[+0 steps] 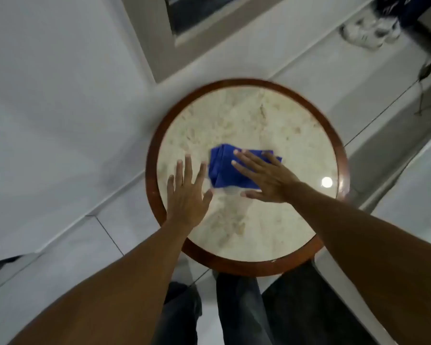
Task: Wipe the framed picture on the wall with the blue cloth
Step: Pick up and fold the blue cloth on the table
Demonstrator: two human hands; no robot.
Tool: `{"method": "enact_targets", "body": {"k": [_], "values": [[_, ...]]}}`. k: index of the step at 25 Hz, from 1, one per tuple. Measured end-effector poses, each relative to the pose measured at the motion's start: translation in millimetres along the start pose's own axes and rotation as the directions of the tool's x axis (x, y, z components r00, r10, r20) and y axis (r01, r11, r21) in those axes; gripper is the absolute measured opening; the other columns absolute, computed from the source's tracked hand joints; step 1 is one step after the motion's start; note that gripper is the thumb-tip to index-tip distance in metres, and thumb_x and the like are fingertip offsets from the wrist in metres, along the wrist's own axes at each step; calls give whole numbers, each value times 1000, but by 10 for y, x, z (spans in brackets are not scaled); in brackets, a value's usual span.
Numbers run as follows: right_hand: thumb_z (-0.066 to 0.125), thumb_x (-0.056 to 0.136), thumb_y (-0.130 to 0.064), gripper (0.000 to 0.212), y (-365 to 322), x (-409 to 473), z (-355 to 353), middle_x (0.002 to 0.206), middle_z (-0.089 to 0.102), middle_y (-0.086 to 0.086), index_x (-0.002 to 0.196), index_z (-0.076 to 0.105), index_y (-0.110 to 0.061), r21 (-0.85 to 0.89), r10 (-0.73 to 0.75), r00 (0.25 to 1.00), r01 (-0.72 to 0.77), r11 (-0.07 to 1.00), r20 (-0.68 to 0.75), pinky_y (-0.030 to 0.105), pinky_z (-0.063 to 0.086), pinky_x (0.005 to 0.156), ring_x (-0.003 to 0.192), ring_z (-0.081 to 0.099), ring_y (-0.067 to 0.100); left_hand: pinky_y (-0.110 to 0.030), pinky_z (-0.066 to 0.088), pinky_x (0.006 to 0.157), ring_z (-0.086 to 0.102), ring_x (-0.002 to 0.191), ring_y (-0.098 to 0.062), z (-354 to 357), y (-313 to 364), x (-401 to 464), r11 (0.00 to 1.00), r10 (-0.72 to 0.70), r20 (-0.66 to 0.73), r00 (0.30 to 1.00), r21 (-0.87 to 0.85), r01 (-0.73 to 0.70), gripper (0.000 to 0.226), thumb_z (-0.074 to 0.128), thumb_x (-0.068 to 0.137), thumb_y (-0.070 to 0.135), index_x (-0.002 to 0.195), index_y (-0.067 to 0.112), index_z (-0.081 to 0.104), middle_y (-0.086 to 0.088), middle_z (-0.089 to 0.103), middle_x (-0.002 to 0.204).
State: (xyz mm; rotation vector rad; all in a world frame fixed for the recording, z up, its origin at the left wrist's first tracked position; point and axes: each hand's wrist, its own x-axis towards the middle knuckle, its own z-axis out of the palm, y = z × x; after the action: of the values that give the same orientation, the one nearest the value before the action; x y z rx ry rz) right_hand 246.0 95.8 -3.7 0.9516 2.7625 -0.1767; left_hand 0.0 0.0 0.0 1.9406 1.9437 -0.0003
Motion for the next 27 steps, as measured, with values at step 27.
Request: {"method": "enact_targets", "body": {"k": [27], "values": [[36, 101, -30, 58, -1389, 776, -1647, 132, 60, 16, 153, 22, -6, 715, 440, 781, 11, 699, -442, 41, 49, 95, 106, 60, 19, -56, 33, 119, 23, 153, -33, -1746, -255, -106, 966, 181, -353, 918, -110, -233, 58, 38, 107, 30, 156, 4, 22, -16, 31, 163]]}}
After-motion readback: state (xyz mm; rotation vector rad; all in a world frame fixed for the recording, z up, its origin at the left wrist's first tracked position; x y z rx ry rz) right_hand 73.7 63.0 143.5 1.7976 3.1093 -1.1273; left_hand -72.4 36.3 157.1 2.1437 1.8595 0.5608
